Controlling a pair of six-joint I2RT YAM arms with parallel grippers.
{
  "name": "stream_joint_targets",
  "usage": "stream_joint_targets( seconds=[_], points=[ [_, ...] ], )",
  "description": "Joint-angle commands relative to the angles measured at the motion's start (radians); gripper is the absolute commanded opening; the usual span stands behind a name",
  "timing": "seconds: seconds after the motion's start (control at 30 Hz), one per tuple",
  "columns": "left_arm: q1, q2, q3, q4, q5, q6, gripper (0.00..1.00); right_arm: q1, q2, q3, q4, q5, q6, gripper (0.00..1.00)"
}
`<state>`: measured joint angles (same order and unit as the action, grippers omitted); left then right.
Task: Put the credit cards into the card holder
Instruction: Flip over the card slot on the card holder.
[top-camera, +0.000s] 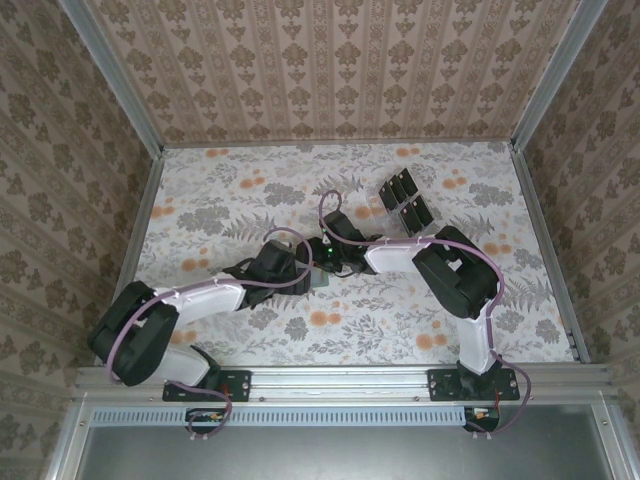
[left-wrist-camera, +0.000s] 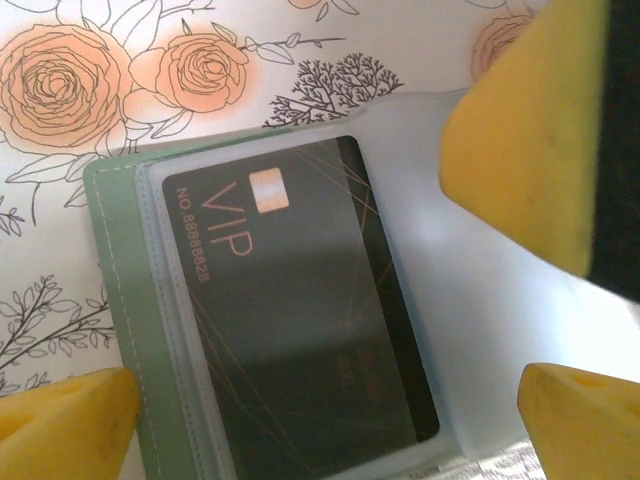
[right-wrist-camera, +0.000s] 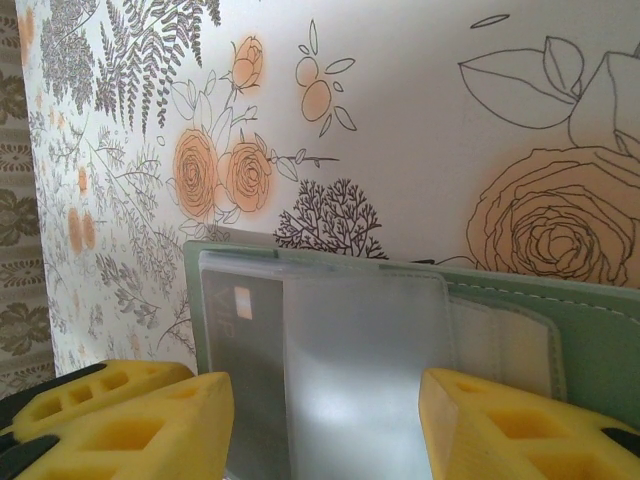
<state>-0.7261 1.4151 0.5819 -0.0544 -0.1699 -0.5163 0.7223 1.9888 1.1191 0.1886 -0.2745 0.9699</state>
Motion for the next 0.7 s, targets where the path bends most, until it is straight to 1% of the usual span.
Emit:
stream_joint_targets(
  seconds=[0.0,0.13,0.33,0.67],
  points=[
    [-0.007,0.045,0.025,0.002,-0.071,-0.013,1.00,0.002,0.017,-0.037,-0.060,-0.028,0.017,0.54],
    [-0.006,0.068,0.003,-0.002,-0.097,-0.032,1.00,-0.012,-0.037,-0.059,-0.049,-0.016,-0.003,0.54],
    [-0.006,0.064,-0.026,0.008,-0.106,-0.057,1.00,-0.023,-0.130,-0.088,-0.095,0.047,-0.049,0.54],
    [-0.006,0.064,-0.041,0.018,-0.105,-0.068,1.00,-0.023,-0.128,-0.090,-0.105,0.065,-0.050,0.54]
  ],
)
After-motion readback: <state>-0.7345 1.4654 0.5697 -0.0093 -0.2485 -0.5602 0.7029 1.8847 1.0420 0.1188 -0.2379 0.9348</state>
